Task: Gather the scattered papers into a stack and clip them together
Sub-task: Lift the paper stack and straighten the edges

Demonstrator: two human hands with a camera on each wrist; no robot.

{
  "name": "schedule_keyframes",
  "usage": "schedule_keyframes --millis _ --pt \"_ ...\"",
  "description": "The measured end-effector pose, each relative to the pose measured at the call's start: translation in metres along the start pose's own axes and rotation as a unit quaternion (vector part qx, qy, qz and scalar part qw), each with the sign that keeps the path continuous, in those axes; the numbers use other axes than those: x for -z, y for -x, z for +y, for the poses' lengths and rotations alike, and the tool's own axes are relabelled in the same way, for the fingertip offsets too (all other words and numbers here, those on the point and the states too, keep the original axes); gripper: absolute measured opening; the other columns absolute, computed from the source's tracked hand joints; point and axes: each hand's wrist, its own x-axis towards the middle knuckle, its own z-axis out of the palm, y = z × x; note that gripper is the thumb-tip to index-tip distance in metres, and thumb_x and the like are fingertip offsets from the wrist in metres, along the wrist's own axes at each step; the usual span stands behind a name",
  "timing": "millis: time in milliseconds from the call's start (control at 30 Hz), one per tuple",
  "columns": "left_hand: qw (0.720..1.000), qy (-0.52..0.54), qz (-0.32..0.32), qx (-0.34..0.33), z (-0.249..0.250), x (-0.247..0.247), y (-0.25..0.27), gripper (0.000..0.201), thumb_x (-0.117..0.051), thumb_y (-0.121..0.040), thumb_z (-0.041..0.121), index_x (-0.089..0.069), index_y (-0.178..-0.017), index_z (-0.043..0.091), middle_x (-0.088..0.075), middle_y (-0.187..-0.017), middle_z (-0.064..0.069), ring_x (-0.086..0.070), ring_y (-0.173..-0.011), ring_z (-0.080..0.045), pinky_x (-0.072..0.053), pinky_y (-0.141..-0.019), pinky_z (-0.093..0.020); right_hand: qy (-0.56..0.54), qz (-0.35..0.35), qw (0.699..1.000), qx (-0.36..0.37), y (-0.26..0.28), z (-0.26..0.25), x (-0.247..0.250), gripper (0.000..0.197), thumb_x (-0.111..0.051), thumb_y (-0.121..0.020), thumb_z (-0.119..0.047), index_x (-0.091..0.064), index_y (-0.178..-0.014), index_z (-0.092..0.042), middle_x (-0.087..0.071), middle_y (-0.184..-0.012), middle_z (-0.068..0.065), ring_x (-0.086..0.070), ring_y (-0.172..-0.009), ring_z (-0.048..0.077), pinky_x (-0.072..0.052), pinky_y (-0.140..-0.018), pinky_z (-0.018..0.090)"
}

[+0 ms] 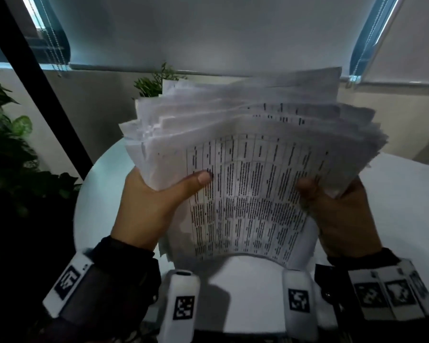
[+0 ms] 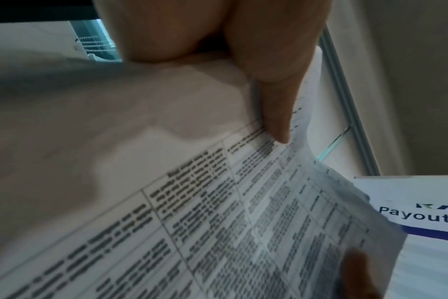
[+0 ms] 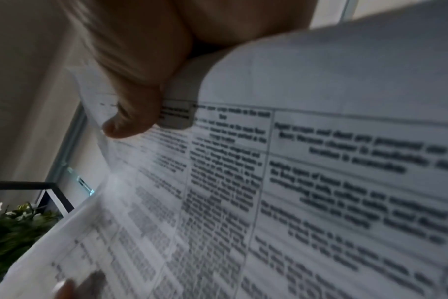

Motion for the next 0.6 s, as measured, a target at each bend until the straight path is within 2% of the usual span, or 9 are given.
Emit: schedule_keyframes --millis 67,133,167,233,333,400,500,533,600 --pt "1.0 0.016 -0.023 -0.007 0.001 0.012 -0.006 0.077 -0.089 -0.059 0.022 -0.055 -0.126 0.007 -0.071 -0.113 -0.006 -0.068 -0.105 -0.021 -0.056 -0.083 -0.033 -0.015 -0.014 1.0 0.008 -0.006 0.0 0.009 0.099 -0.084 -0.046 -0.058 -0.048 -0.126 -0.012 -0.07 -0.107 -0.013 -0.065 -0.102 0.009 -0.054 -0.079 0.021" --pt "0.999 0.028 -0.03 0.031 -0.004 0.018 -0.01 0.107 -0.094 -0.048 0.034 -0.04 -0.137 0.006 -0.063 -0.126 -0.012 -0.063 -0.114 -0.025 -0.053 -0.092 -0.043 -0.013 -0.029 0.999 -0.019 -0.004 0.003 0.016 0.113 -0.088 -0.04 -0.057 -0.041 -0.13 -0.009 -0.067 -0.111 -0.007 -0.064 -0.106 0.014 -0.054 -0.079 0.024" --pt "0.998 0.023 -0.044 0.044 -0.006 0.015 -0.009 0.109 -0.094 -0.046 0.033 -0.039 -0.137 0.007 -0.062 -0.127 -0.012 -0.063 -0.115 -0.025 -0.053 -0.092 -0.043 -0.011 -0.036 0.999 -0.036 -0.001 0.007 0.018 0.109 -0.088 -0.037 -0.057 -0.044 -0.127 -0.012 -0.068 -0.11 -0.007 -0.064 -0.105 0.014 -0.055 -0.079 0.025" --pt "0.998 -0.014 -0.052 0.041 -0.012 0.005 -0.003 0.09 -0.09 -0.05 0.027 -0.051 -0.13 0.012 -0.069 -0.118 -0.006 -0.066 -0.109 -0.02 -0.056 -0.086 -0.032 -0.001 -0.044 0.997 -0.063 0.007 0.014 0.013 0.099 -0.088 -0.038 -0.057 -0.052 -0.12 -0.017 -0.071 -0.106 -0.011 -0.066 -0.102 0.011 -0.055 -0.078 0.023" --pt "0.999 -0.021 0.033 0.018 -0.009 -0.009 0.004 0.065 -0.089 -0.055 0.016 -0.064 -0.115 0.011 -0.074 -0.104 -0.001 -0.07 -0.098 -0.018 -0.057 -0.076 -0.023 0.019 -0.006 0.999 -0.038 0.009 0.01 0.001 0.095 -0.082 -0.047 -0.062 -0.054 -0.124 -0.015 -0.07 -0.108 -0.016 -0.065 -0.104 0.008 -0.053 -0.083 0.02" --pt "0.999 0.009 0.032 -0.008 -0.002 -0.004 0.001 0.076 -0.09 -0.055 0.016 -0.056 -0.123 0.011 -0.071 -0.112 -0.004 -0.069 -0.103 -0.018 -0.056 -0.078 -0.024 0.002 0.007 1.0 0.001 0.002 0.001 0.001 0.097 -0.082 -0.05 -0.058 -0.047 -0.127 -0.011 -0.069 -0.108 -0.017 -0.065 -0.104 0.007 -0.053 -0.083 0.02" --pt "1.0 0.023 0.013 -0.009 0.002 0.012 -0.006 0.098 -0.093 -0.04 0.041 -0.041 -0.122 0.029 -0.061 -0.124 0.0 -0.065 -0.11 -0.01 -0.056 -0.082 -0.024 -0.015 -0.007 1.0 0.003 -0.004 -0.002 0.015 0.108 -0.086 -0.044 -0.057 -0.035 -0.128 -0.012 -0.066 -0.108 -0.016 -0.063 -0.105 0.008 -0.054 -0.081 0.023" --pt "1.0 0.019 -0.002 0.009 0.001 0.014 -0.008 0.104 -0.093 -0.039 0.046 -0.04 -0.126 0.026 -0.06 -0.126 -0.003 -0.064 -0.111 -0.012 -0.057 -0.085 -0.029 -0.011 -0.017 1.0 -0.007 -0.002 -0.001 0.017 0.108 -0.087 -0.041 -0.058 -0.036 -0.126 -0.015 -0.066 -0.108 -0.016 -0.063 -0.105 0.009 -0.054 -0.081 0.024" --pt "0.999 -0.004 -0.038 0.032 -0.002 0.009 -0.004 0.096 -0.092 -0.05 0.035 -0.047 -0.131 0.013 -0.065 -0.122 -0.009 -0.066 -0.11 -0.019 -0.056 -0.089 -0.039 0.005 -0.032 0.999 -0.037 0.004 0.001 0.01 0.11 -0.087 -0.039 -0.058 -0.041 -0.127 -0.011 -0.068 -0.109 -0.012 -0.065 -0.104 0.012 -0.056 -0.08 0.026"
